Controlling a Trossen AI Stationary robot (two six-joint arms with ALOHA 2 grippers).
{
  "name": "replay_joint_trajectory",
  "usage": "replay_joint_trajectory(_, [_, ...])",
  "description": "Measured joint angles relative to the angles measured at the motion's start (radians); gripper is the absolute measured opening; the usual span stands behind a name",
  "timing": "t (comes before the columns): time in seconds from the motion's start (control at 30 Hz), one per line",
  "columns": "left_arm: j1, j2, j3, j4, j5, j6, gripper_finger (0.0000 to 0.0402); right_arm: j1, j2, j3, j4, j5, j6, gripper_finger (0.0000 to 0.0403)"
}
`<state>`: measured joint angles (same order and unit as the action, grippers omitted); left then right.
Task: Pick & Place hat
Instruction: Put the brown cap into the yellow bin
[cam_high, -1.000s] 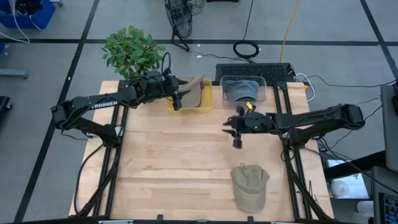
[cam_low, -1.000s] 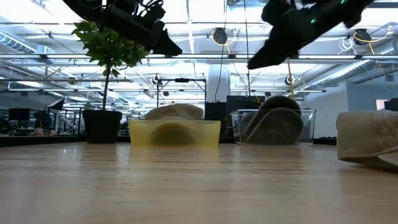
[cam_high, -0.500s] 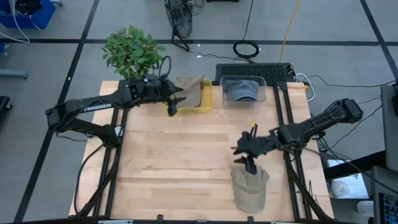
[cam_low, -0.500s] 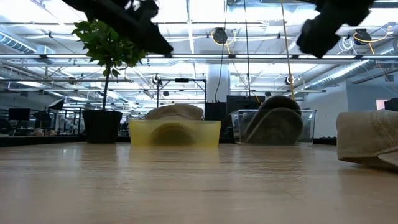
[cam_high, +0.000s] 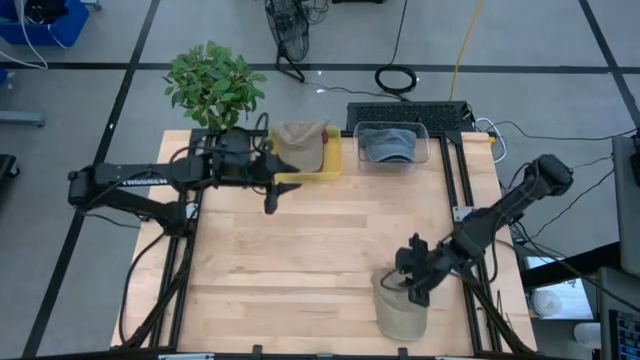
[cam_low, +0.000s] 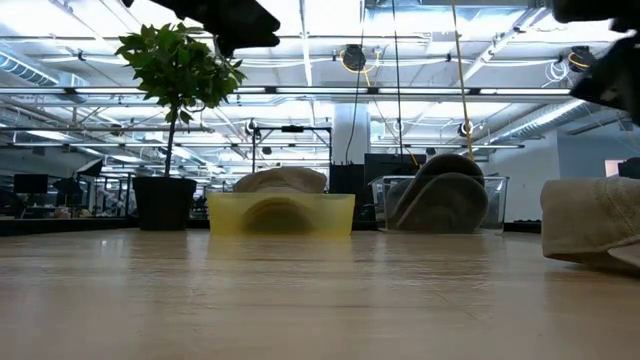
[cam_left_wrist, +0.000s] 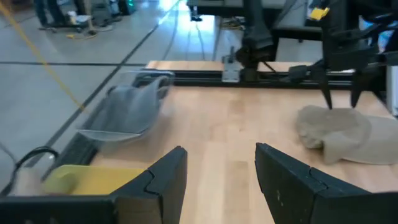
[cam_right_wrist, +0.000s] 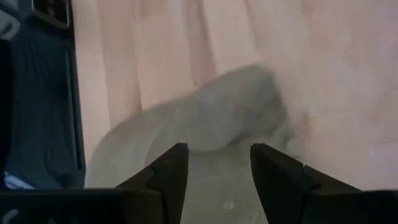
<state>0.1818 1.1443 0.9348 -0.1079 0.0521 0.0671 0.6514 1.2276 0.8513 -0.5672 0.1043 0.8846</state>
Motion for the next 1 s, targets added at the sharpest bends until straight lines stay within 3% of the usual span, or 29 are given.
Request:
replay_joint_trajectory(0.17, [-0.052,0.007,0.000,0.013,-0.009,-0.038,0.0191,0.076,0.044,0.000,-0.001,-0.003,0.066,0.0184])
replay_joint_trajectory(0.43, [-0.113,0.056,0.001,0.039,-0.125,-0.126,0.0191,0.145,0.074,-0.014,0.087,0.000,0.125,0.0214])
replay_joint_trajectory(0.63, [-0.158,0.135,0.000,0.117,-0.132,-0.193,0.0191,0.181,0.089,-0.118,0.326,-0.004,0.144,0.0209])
replay_joint_trajectory(1.0, [-0.227,0.160,0.000,0.169,-0.210,-0.238,0.0191,0.224,0.090,-0.217,0.378,-0.003,0.176,0.0190])
